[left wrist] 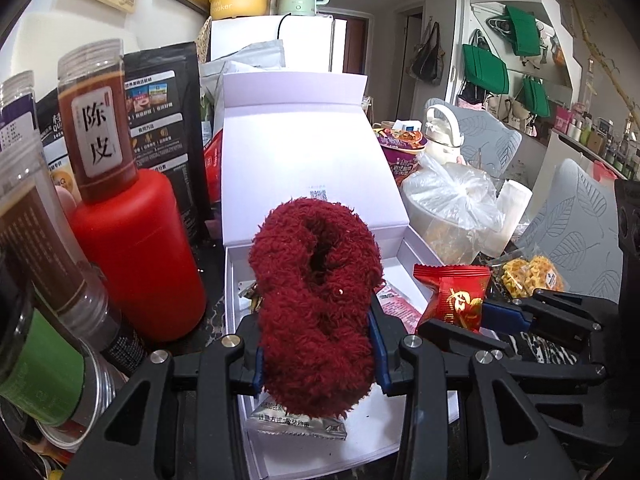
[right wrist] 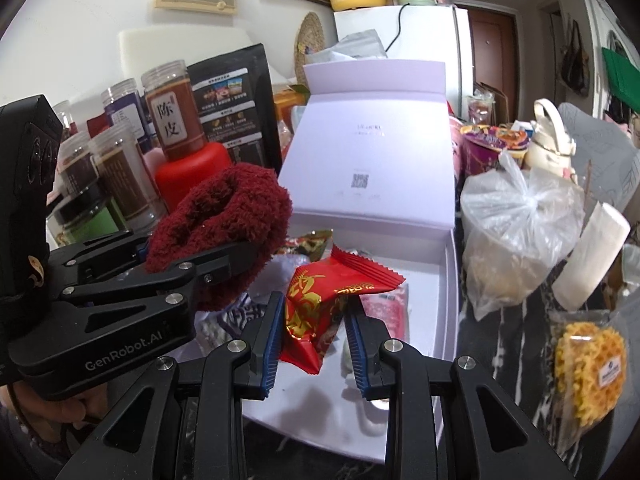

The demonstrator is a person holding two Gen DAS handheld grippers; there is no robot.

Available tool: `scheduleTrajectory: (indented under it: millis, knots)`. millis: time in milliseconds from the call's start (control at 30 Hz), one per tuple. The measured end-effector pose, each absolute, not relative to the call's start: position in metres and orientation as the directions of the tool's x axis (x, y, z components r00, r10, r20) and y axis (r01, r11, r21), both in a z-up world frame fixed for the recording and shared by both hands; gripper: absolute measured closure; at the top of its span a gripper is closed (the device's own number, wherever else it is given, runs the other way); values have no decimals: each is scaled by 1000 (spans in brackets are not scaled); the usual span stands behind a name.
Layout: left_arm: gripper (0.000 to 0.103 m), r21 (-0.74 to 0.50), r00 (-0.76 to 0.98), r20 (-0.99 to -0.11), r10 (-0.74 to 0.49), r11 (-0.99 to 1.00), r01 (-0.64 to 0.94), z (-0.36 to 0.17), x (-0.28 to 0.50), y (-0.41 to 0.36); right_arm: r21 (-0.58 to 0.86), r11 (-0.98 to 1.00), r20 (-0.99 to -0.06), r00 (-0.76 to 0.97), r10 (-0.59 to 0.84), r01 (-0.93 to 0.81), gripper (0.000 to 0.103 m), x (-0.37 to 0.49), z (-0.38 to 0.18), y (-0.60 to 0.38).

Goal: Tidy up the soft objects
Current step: 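Lower the sock and candy packet into the box and open both tools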

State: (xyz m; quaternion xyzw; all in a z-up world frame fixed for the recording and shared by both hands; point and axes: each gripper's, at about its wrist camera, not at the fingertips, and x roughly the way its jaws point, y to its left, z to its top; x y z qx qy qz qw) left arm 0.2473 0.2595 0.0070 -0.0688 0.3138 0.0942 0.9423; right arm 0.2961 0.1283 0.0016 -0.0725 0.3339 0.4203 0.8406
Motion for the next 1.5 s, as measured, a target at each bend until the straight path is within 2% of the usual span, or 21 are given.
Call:
scheduleTrajectory:
  millis: [933, 1067, 1500]
  knots:
    - [64, -56, 746, -654, 125, 975, -213, -41, 248, 254, 169, 676, -656, 430, 620, -717, 73, 289, -46, 119]
    - [64, -21, 741, -652, 161, 973, -230, -45, 250, 257, 144, 690, -667, 445, 597, -709, 73, 289, -50, 122]
    - [63, -14, 709, -675, 205, 957, -289, -54, 253, 273, 138, 717, -676, 464, 573, -683, 73, 292, -58, 124]
